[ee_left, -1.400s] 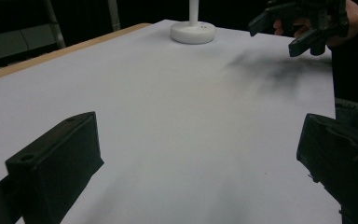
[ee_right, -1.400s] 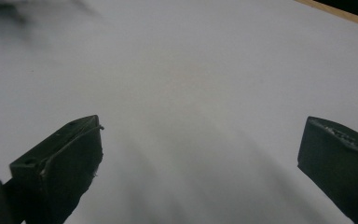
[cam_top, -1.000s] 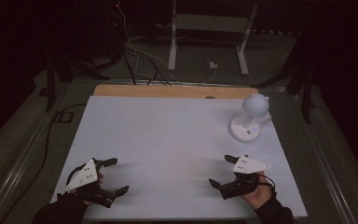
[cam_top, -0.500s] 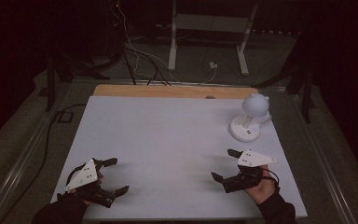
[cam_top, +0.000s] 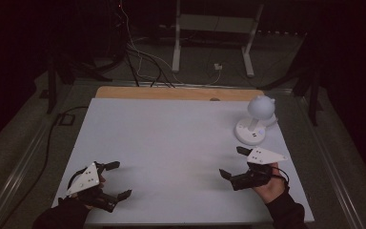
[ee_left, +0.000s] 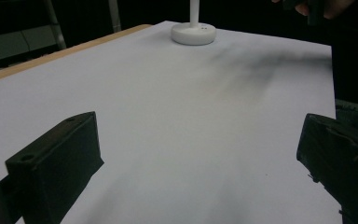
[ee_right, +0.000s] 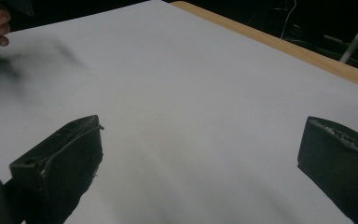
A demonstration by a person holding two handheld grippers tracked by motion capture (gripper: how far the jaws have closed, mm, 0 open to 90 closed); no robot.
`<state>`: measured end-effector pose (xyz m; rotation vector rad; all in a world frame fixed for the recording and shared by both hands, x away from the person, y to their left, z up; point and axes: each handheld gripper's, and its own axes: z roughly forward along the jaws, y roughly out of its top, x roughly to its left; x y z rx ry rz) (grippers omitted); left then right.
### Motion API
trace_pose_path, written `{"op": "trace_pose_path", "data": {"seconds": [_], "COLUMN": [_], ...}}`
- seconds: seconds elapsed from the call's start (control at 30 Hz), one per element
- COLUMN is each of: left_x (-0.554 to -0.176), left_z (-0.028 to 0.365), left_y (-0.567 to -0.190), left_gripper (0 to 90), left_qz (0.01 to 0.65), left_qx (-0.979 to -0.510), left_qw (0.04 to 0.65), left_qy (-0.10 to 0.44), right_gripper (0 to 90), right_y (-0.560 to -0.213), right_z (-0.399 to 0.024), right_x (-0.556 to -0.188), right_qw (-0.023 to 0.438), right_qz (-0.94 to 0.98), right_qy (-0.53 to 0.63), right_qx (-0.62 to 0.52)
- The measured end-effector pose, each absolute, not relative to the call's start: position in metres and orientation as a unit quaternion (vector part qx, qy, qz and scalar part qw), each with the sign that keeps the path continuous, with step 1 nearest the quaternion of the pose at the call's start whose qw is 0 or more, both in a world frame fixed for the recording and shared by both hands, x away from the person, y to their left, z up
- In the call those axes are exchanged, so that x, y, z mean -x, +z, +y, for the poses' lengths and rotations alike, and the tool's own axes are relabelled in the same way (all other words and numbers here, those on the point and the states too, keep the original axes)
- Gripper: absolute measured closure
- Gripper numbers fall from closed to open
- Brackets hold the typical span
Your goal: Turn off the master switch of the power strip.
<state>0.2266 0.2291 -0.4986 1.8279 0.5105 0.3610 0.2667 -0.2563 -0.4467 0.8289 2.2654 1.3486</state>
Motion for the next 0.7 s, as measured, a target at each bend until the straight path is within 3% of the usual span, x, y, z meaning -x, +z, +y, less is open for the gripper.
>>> {"op": "trace_pose_path", "data": {"seconds": [0.7], "left_x": [-0.227], "left_z": [0.229], "left_y": [-0.499], "left_gripper": [0.2], "left_qz": [0.217], "left_qx": [-0.78], "left_qw": [0.567], "left_qy": [0.152], "right_gripper": [0.1], "right_y": [-0.435], "right_z": [-0.28], "right_x": [-0.282], "right_qw": [0.217], "right_qz": [0.79], "right_qy": [0.473], "right_qx": [-0.325]}}
